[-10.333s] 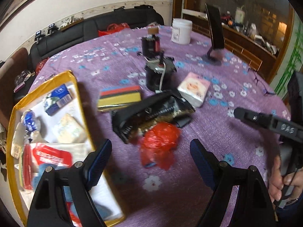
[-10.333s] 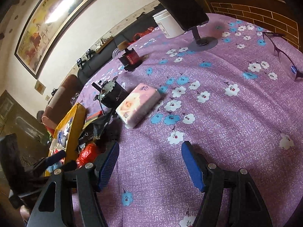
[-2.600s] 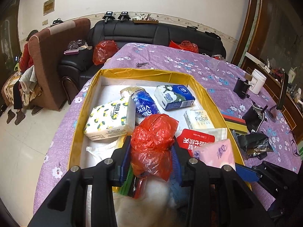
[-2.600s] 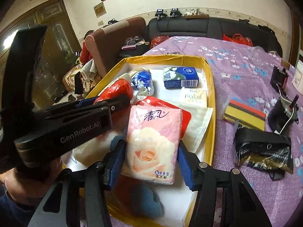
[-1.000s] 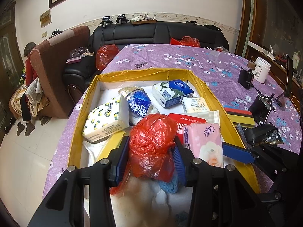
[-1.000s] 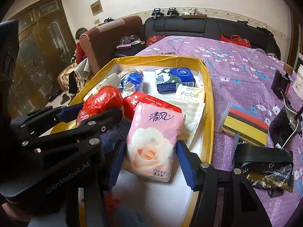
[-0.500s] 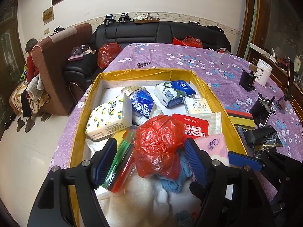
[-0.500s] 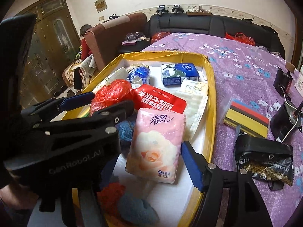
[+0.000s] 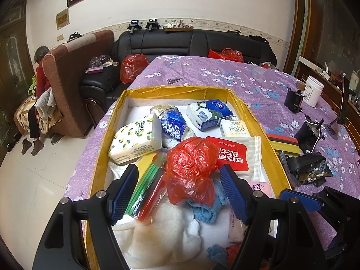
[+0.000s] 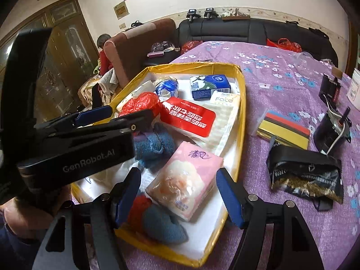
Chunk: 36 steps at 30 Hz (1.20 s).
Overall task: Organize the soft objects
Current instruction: 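Move both grippers back over the remaining items on the table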
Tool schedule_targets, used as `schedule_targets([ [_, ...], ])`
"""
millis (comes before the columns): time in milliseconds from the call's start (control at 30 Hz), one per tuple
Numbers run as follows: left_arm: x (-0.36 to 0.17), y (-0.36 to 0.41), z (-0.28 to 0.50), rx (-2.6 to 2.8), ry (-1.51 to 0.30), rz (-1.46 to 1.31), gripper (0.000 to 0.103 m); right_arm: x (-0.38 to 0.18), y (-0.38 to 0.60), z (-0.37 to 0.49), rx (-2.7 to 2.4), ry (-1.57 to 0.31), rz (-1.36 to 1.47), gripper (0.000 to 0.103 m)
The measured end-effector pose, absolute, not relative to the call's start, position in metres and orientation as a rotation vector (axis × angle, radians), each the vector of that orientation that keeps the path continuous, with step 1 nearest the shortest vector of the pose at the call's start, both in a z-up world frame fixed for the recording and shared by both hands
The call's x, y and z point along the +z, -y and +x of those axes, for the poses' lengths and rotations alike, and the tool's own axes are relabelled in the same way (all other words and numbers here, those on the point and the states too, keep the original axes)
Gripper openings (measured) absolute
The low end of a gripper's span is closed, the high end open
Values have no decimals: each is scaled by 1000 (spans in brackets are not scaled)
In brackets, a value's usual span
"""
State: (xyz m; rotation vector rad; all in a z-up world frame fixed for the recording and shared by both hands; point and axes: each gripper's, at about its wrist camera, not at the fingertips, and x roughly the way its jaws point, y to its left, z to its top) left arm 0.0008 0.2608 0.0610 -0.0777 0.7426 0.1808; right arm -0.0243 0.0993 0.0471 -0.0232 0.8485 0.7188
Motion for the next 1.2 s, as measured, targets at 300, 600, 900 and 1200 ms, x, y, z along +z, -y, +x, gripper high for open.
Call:
schedule_targets([
  [300,59,-244,-27,256,-632,-76,75,54,-75,-46,739,-773,20,75],
  [600,65,-226,-40,252,-570,-90,79,56,-30,-45,700,-767,124,74],
  [900,62,-172,-47,162,-540,-15,79,58,24,-35,638,-771,234,75],
  [1200,56,-154,-46,144,-531,33,80,61,65,-2,542,-804,240,78],
])
